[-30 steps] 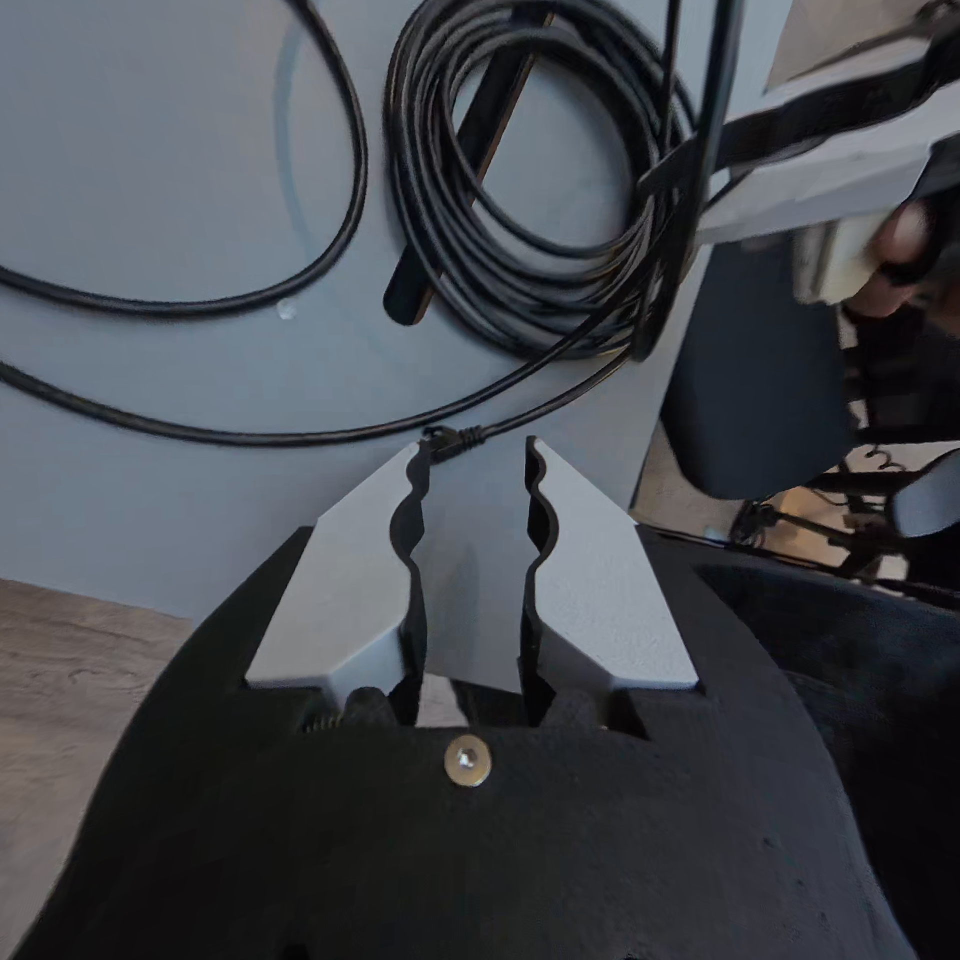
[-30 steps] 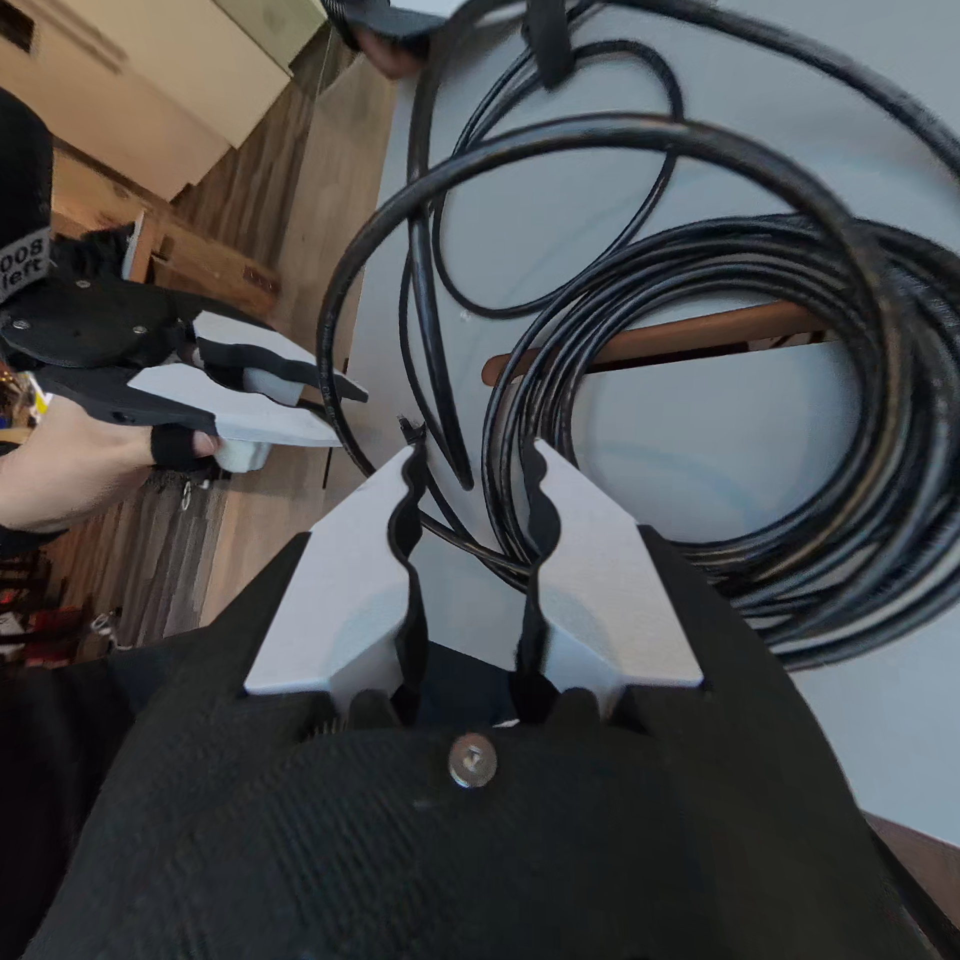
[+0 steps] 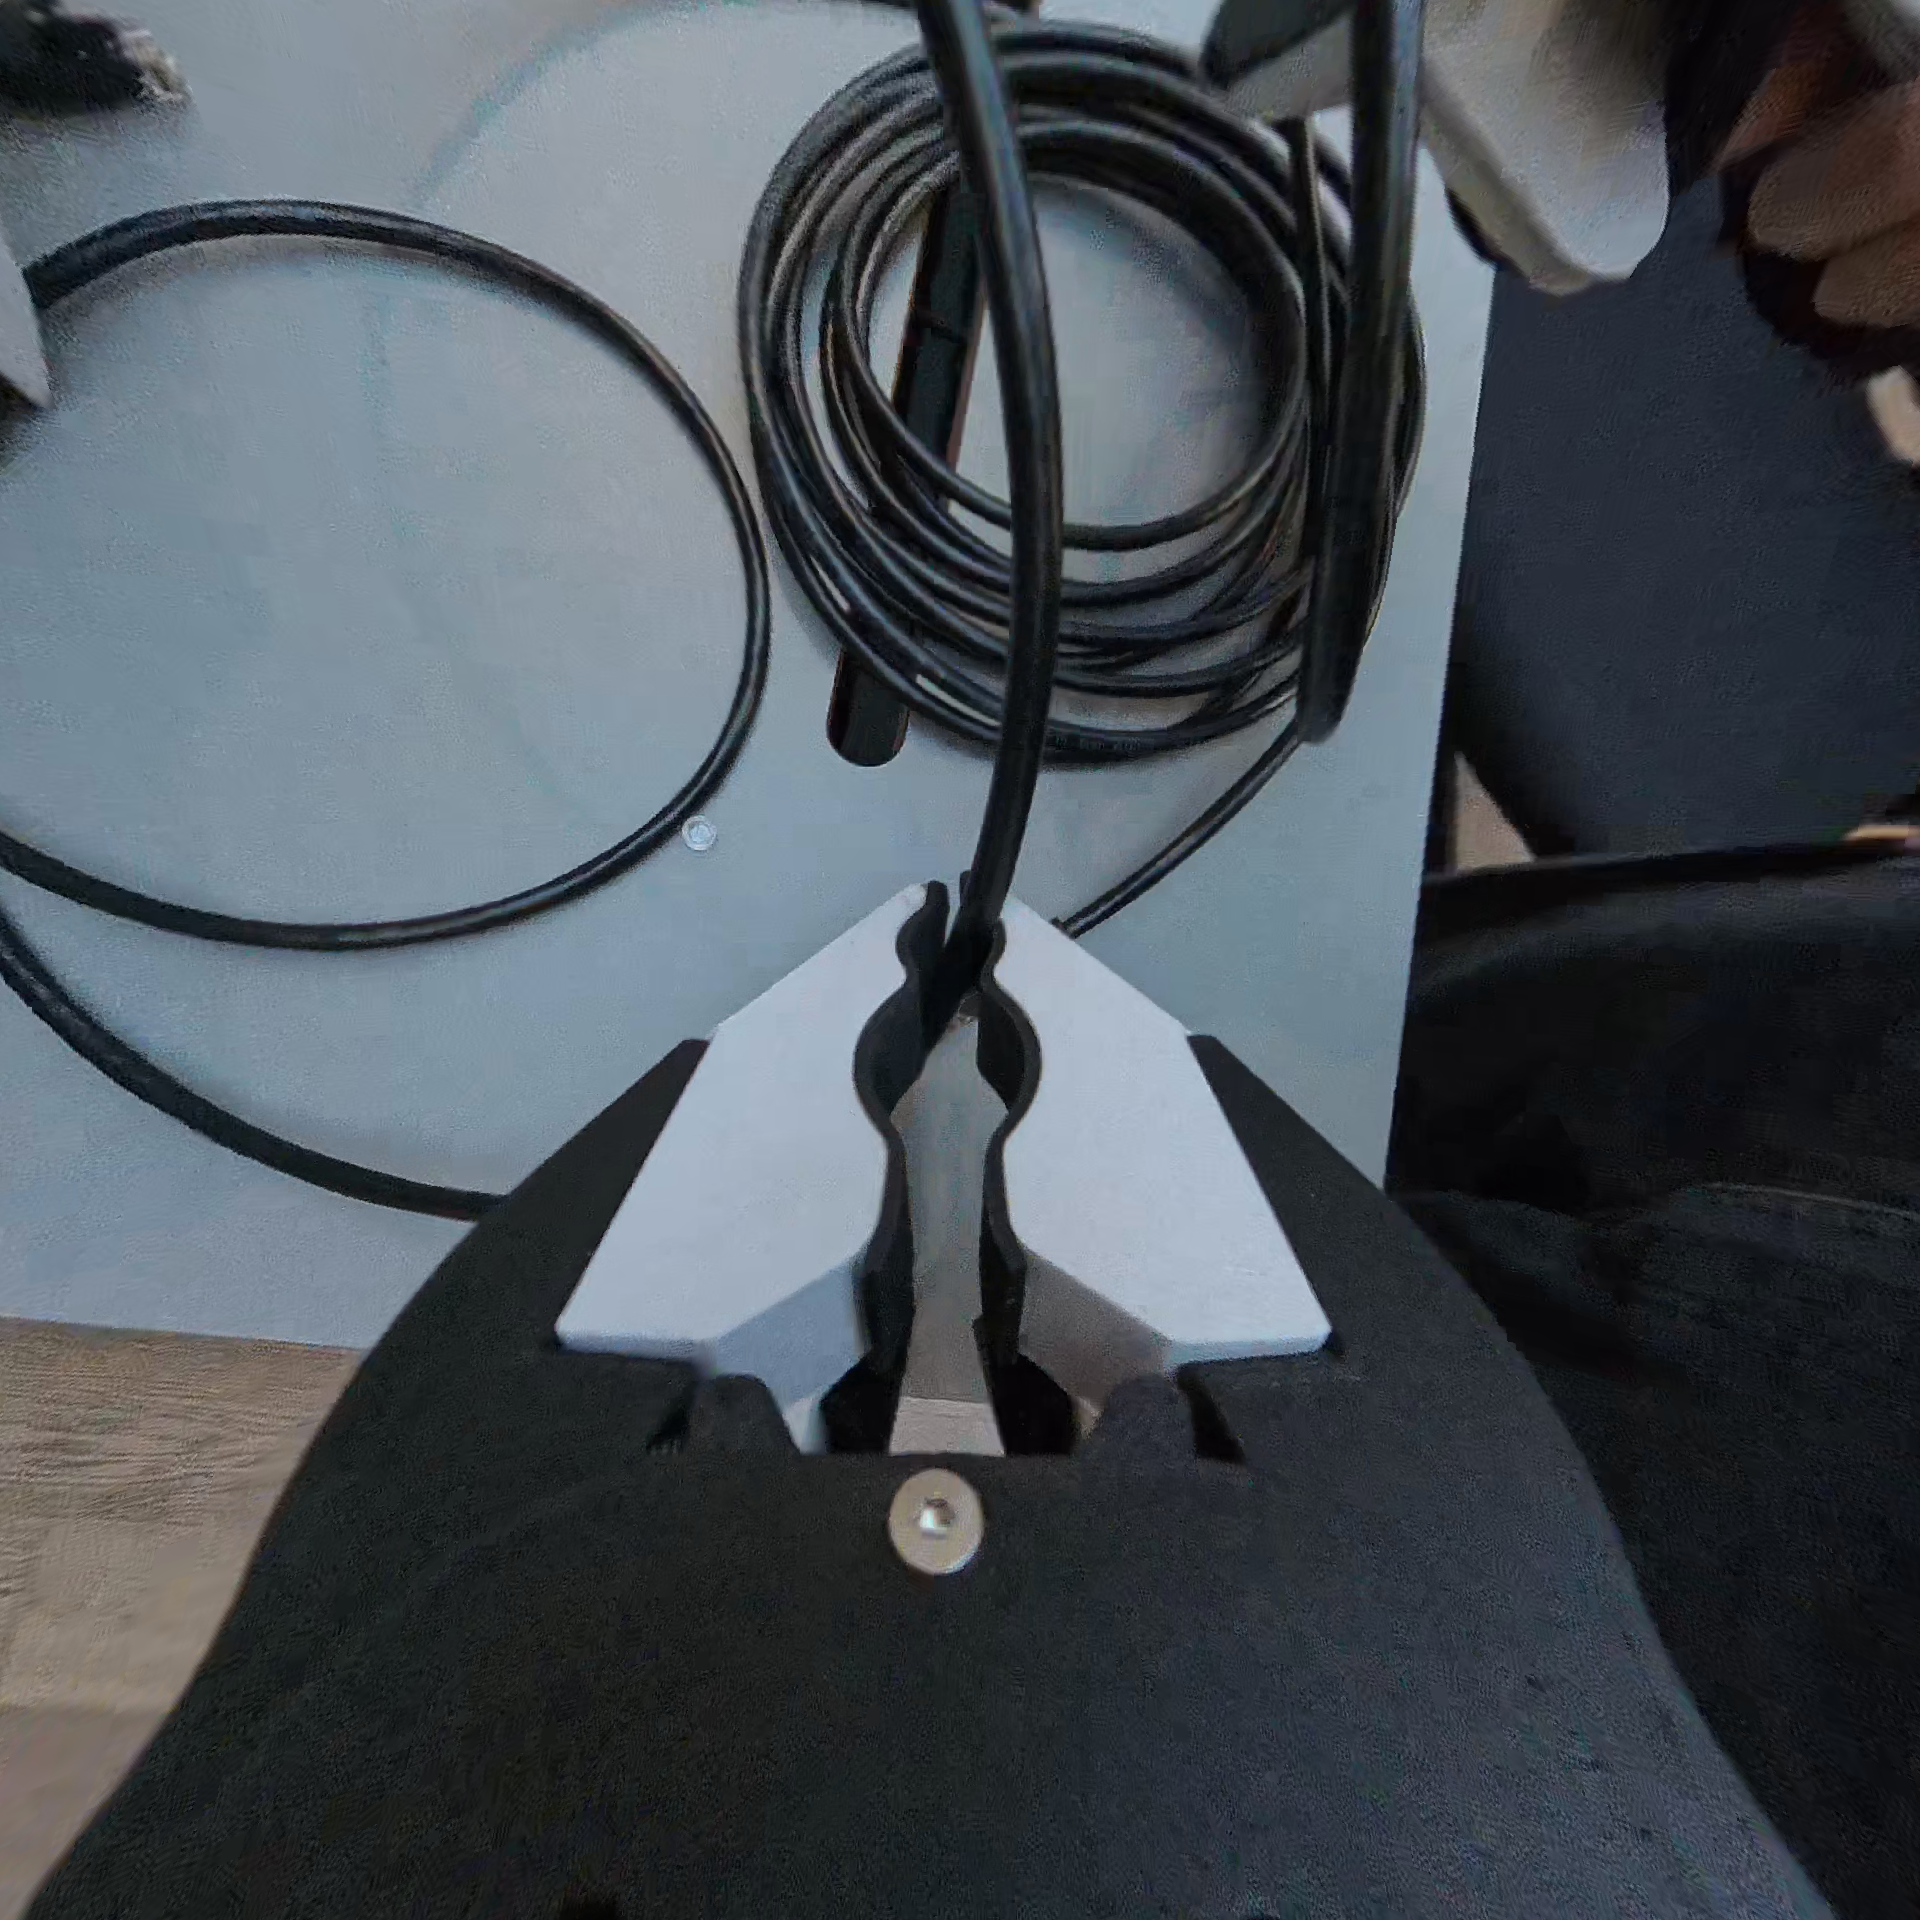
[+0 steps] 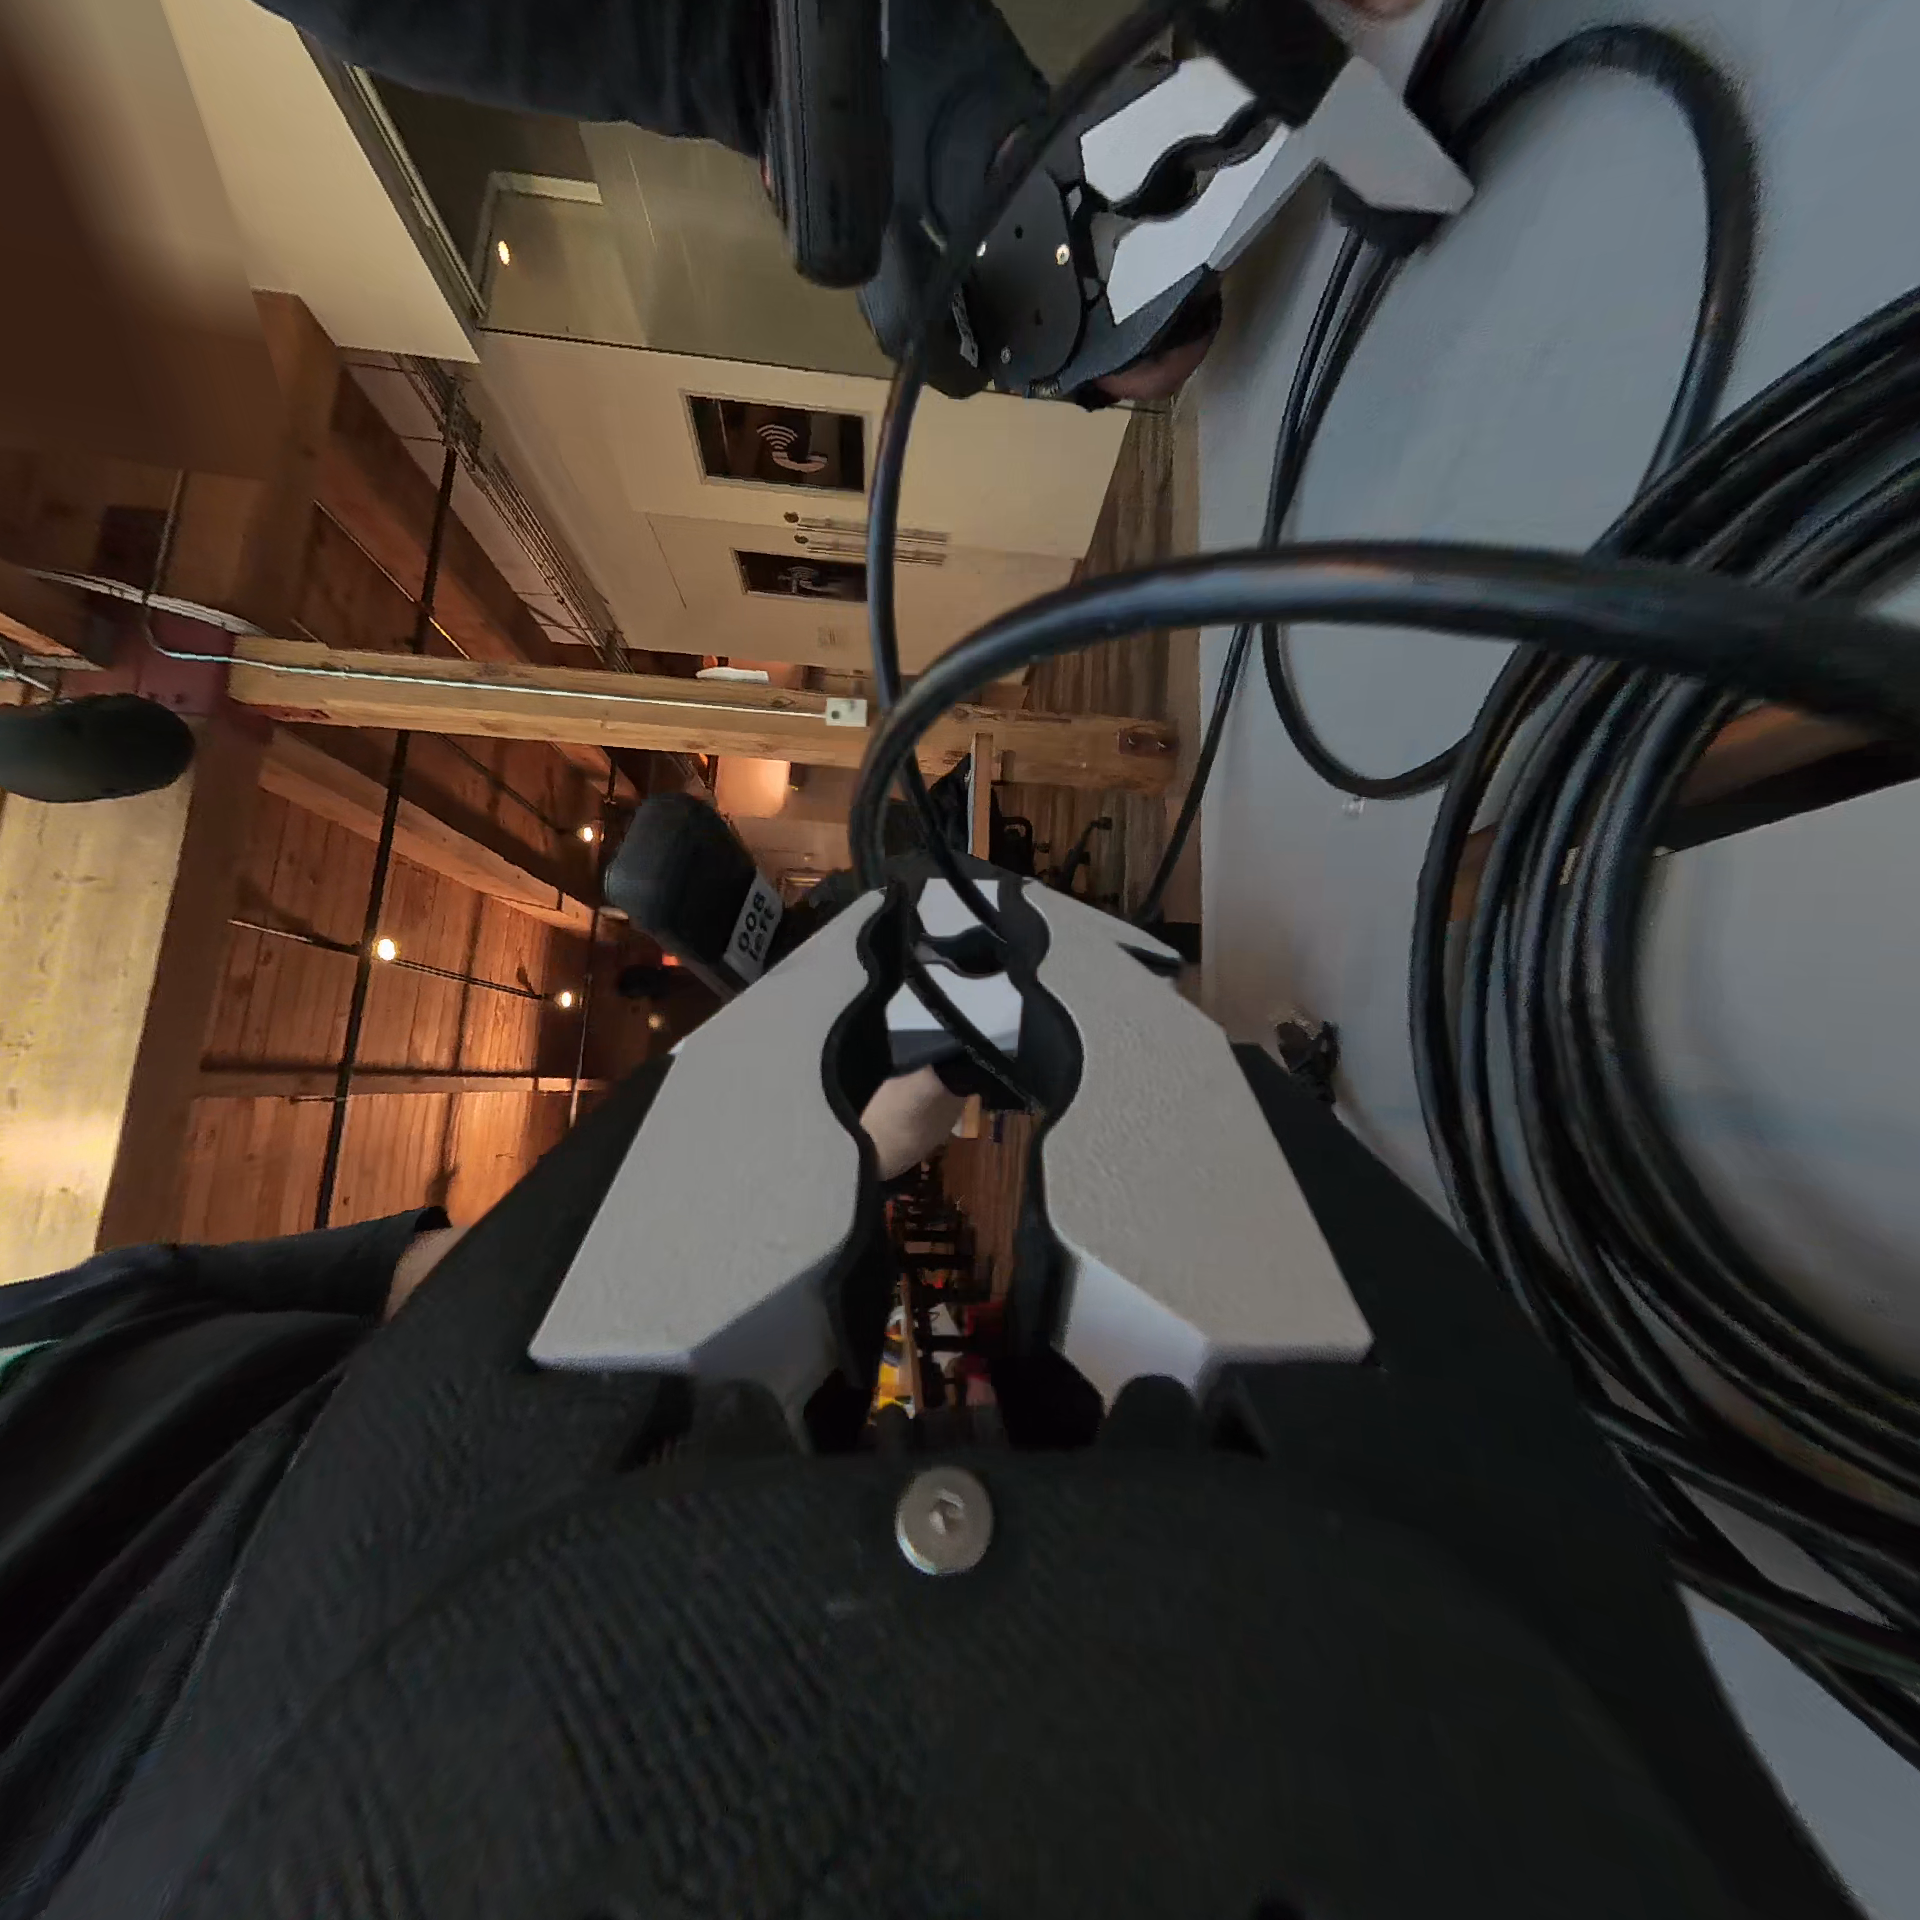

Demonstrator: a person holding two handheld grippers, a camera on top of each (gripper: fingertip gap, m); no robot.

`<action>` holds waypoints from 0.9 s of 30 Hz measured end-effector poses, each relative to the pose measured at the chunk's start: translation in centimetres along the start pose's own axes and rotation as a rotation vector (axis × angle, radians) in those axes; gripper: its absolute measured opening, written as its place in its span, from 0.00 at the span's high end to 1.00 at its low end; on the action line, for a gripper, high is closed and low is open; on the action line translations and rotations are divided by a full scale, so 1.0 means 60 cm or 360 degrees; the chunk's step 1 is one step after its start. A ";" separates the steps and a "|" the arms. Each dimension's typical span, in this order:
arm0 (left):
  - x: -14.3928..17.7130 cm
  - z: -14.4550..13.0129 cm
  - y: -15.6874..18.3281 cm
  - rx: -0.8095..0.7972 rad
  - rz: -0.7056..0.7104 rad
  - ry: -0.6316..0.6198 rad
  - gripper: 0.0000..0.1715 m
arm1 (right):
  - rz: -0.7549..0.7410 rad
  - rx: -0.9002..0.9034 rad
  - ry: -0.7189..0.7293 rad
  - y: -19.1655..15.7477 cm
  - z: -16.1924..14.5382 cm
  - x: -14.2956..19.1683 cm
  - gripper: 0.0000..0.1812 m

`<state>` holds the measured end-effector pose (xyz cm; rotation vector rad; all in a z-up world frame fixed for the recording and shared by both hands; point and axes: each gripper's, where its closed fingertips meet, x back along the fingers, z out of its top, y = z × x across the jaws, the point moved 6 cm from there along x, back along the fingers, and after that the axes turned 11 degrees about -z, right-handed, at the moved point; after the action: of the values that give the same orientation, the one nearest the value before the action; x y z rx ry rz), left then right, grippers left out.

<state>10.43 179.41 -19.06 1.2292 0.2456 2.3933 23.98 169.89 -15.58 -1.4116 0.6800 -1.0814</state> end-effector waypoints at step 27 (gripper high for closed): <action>0.199 0.062 0.052 0.0262 -0.0236 0.0698 1.00 | -0.0496 0.2397 -0.0245 -0.204 -0.035 -0.134 0.77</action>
<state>6.40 181.93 -7.08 0.7038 0.6536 2.5221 16.61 178.06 -5.71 -0.2393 -0.5004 -1.2288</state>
